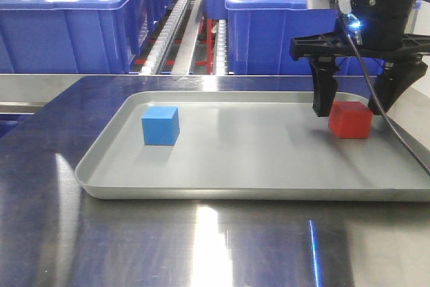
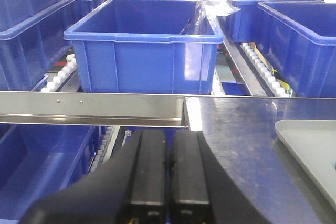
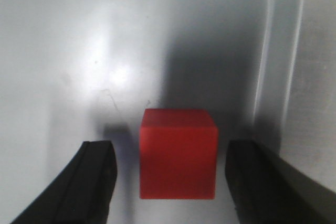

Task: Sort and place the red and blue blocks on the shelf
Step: 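Lower the open right gripper over the red cube, then close the right gripper on the red cube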

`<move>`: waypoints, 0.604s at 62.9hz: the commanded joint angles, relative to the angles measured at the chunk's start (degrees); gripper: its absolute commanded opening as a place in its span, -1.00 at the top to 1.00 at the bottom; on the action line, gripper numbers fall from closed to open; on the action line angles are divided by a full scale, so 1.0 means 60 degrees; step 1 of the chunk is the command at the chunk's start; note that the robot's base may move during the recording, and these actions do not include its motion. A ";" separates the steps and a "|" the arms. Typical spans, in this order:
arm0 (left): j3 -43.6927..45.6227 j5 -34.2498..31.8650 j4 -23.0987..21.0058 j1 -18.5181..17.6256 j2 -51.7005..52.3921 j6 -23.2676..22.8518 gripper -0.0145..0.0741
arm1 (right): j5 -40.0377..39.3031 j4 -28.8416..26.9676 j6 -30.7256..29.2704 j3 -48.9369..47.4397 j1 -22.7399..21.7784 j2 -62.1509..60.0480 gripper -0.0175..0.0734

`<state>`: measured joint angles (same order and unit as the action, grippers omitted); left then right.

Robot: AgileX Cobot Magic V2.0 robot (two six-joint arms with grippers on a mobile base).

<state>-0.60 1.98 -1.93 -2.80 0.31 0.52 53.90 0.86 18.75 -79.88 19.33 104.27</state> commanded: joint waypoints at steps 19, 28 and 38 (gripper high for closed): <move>-0.0235 -0.0807 -0.0055 -0.0053 0.0143 0.0014 0.36 | -0.0175 -0.0144 0.0000 -0.0200 -0.0016 -0.0223 -0.55; -0.0235 -0.0807 -0.0055 -0.0053 0.0143 0.0014 0.36 | -0.0169 -0.0144 0.0000 -0.0200 -0.0016 -0.0224 -0.55; -0.0235 -0.0807 -0.0055 -0.0053 0.0143 0.0014 0.36 | -0.0179 -0.0144 0.0000 -0.0200 -0.0016 -0.0224 -0.55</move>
<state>-0.60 1.98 -1.93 -2.80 0.31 0.52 53.81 0.00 18.75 -79.88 19.33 105.58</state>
